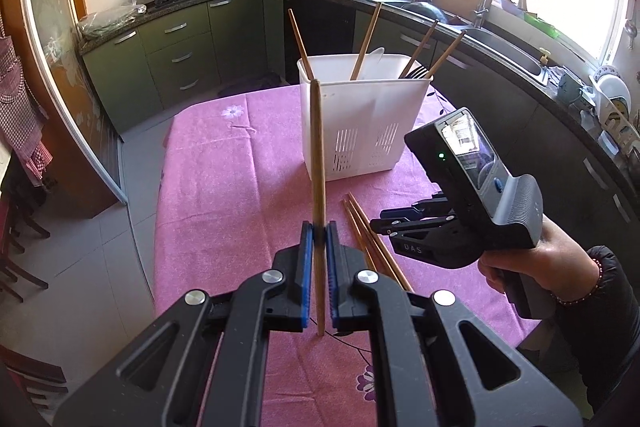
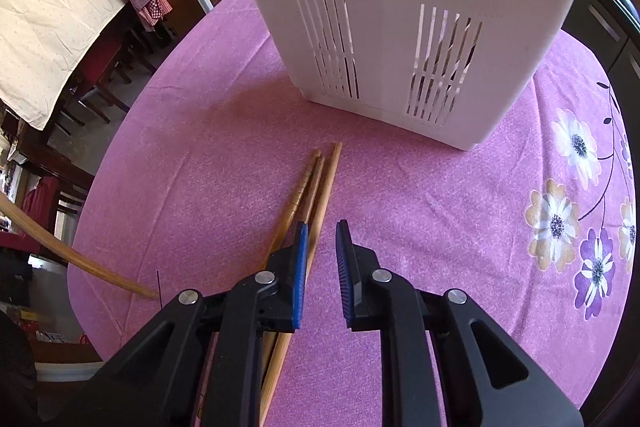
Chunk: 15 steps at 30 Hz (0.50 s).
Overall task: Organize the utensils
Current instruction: 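Lift the chopstick upright with the left gripper while the right gripper grasps another chopstick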
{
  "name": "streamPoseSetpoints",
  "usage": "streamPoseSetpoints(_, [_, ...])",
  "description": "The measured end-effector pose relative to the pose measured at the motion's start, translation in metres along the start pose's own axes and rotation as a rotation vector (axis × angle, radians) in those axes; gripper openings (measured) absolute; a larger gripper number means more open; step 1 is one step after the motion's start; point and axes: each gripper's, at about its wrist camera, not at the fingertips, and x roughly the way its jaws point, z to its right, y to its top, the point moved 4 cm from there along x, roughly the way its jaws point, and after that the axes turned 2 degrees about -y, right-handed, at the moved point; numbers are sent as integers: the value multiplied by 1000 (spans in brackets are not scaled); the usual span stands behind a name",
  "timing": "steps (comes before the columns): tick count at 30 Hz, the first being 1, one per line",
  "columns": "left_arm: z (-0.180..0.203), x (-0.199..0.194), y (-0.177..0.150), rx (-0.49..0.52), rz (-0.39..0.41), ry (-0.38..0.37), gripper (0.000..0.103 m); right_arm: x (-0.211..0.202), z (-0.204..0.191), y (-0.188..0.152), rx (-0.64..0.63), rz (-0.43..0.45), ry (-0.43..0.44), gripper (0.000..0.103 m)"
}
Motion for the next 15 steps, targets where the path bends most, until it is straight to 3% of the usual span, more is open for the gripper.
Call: streamPoseSetpoints(15, [-2,-3,-5,15,15,-7,7,22,-27,1,-33,-33,-76,15])
